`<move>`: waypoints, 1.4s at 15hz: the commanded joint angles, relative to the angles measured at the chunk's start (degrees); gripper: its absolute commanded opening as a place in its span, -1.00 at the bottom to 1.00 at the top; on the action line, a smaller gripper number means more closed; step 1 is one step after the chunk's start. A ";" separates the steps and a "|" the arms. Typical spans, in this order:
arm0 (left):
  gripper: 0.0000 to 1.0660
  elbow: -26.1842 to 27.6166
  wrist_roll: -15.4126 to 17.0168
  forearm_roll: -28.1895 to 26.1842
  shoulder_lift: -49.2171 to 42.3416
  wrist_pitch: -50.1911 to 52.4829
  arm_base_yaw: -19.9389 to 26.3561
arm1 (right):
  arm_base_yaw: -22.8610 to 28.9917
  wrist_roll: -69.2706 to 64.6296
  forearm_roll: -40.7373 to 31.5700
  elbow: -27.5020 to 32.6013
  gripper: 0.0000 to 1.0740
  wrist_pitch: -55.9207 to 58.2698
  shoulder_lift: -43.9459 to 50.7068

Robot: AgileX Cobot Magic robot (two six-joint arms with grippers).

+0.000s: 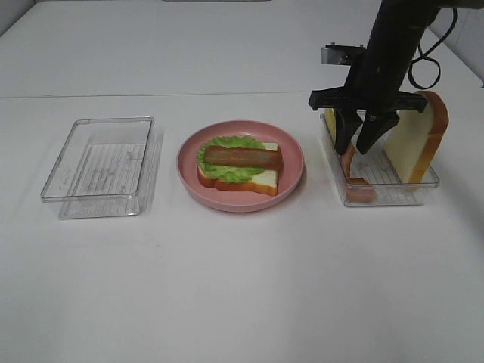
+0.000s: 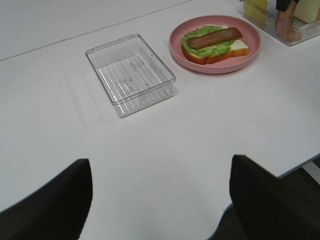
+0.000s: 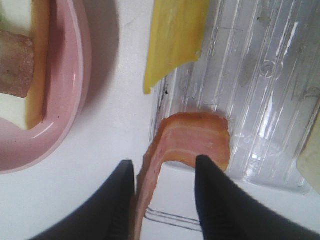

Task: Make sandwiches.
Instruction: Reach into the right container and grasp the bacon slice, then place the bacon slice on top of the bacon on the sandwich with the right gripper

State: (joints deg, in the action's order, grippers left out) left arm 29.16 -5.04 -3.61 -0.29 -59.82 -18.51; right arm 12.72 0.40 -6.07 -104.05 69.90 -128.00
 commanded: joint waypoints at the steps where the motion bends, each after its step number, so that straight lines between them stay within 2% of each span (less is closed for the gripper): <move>1: 0.37 -0.17 -0.11 -0.52 -1.20 0.11 -0.11 | 0.06 -0.40 0.06 -0.34 -0.55 3.90 -0.17; 2: 0.37 -0.17 -0.11 -0.52 -1.20 0.11 -0.11 | 0.06 -0.40 0.00 -0.34 -0.70 3.95 -0.17; 3: 0.37 -0.17 -0.11 -0.52 -1.20 0.11 -0.11 | 0.06 -0.40 -0.23 -0.34 -0.94 4.18 -0.17; 4: 0.37 -0.17 -0.11 -0.52 -1.20 0.11 -0.11 | 0.06 -0.11 -0.74 -0.34 -1.00 4.18 -0.17; 9: 0.37 -0.17 -0.11 -0.52 -1.20 0.11 -0.11 | 0.06 -0.06 -1.66 -0.34 -1.00 4.18 1.09; 14: 0.37 -0.17 -0.11 -0.52 -1.20 0.11 -0.11 | 0.06 -0.06 -2.64 -0.34 -1.00 4.18 8.37; 16: 0.37 -0.17 -0.11 -0.52 -1.20 0.11 -0.11 | 0.06 0.23 -6.13 -0.34 -1.00 4.18 12.89; 18: 0.37 -0.17 -0.11 -0.52 -1.20 0.11 -0.11 | 0.11 3.27 -14.09 -0.34 -1.00 4.18 18.16; 21: 0.37 -0.17 -0.11 -0.52 -1.20 0.11 -0.11 | 0.11 7.33 -22.69 -0.34 -1.00 4.18 19.48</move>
State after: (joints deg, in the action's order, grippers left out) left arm 29.16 -5.04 -3.61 -0.29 -59.82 -18.51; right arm 12.72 6.42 -27.56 -104.05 69.96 -108.63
